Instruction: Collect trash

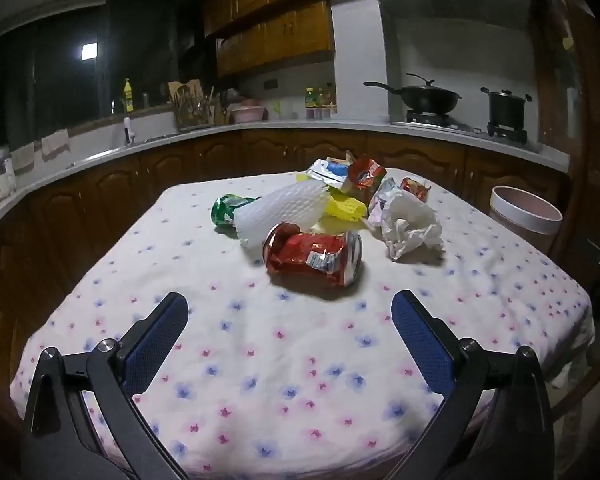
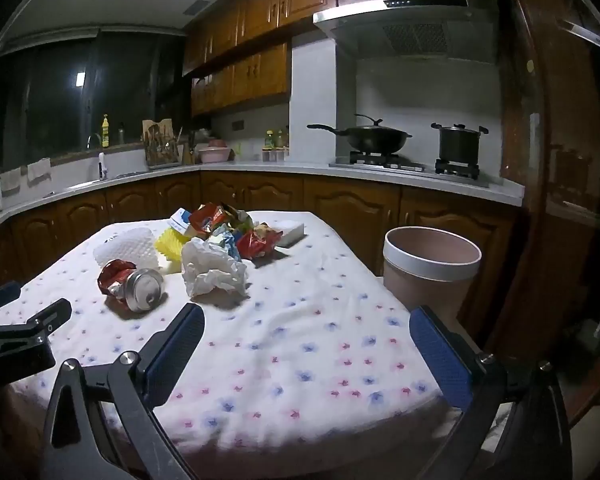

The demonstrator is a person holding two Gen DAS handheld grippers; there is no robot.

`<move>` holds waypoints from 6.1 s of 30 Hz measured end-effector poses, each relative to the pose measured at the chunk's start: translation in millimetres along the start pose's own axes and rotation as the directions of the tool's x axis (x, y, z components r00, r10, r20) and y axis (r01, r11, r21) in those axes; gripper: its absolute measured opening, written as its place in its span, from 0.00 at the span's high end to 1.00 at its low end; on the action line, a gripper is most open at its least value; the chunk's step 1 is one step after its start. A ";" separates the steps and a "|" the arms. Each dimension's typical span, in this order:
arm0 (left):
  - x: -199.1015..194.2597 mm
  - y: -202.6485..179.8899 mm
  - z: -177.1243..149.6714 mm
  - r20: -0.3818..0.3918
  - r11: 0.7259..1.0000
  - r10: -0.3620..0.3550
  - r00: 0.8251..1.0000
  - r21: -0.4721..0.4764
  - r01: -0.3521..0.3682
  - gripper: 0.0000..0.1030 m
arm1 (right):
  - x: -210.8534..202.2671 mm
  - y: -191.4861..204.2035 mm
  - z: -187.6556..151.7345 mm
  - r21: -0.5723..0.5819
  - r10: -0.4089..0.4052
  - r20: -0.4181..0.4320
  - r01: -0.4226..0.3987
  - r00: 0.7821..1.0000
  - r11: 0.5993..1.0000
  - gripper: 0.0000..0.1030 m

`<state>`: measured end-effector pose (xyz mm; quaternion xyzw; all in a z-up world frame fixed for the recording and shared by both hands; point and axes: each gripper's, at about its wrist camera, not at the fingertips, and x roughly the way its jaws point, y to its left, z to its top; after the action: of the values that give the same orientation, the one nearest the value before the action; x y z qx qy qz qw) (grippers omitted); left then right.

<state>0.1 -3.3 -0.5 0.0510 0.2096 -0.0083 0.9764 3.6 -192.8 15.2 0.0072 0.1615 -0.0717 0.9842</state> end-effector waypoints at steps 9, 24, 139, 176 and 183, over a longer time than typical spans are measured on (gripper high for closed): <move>2.5 5.5 -4.0 -0.008 0.998 -0.025 1.000 -0.062 0.024 0.00 | -5.9 3.1 1.1 -0.001 0.010 0.005 -0.010 1.000 1.000 0.00; -1.8 5.0 3.9 -0.015 0.999 -0.029 0.999 -0.043 0.028 0.00 | -6.5 2.4 -0.4 0.007 0.015 -0.004 -0.015 1.000 1.000 0.00; 187.8 52.9 113.1 -0.376 0.975 -0.205 0.904 0.003 0.223 0.00 | 168.7 57.0 78.8 0.143 0.410 -0.340 -0.385 0.846 0.912 0.00; 169.2 9.6 165.8 -0.313 0.854 -0.515 0.798 -0.106 0.509 0.89 | 176.5 -8.8 89.6 0.266 0.396 -0.342 -0.316 0.853 0.911 0.57; 171.8 -60.6 181.3 -0.330 0.790 -0.596 0.732 -0.076 0.609 0.89 | 164.0 -82.7 99.3 0.307 0.279 -0.297 -0.185 0.913 0.934 0.57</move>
<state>228.5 -81.4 87.6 -0.0010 0.3783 -0.3190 0.8690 177.0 -301.0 57.8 0.1738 0.3133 0.0273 0.9332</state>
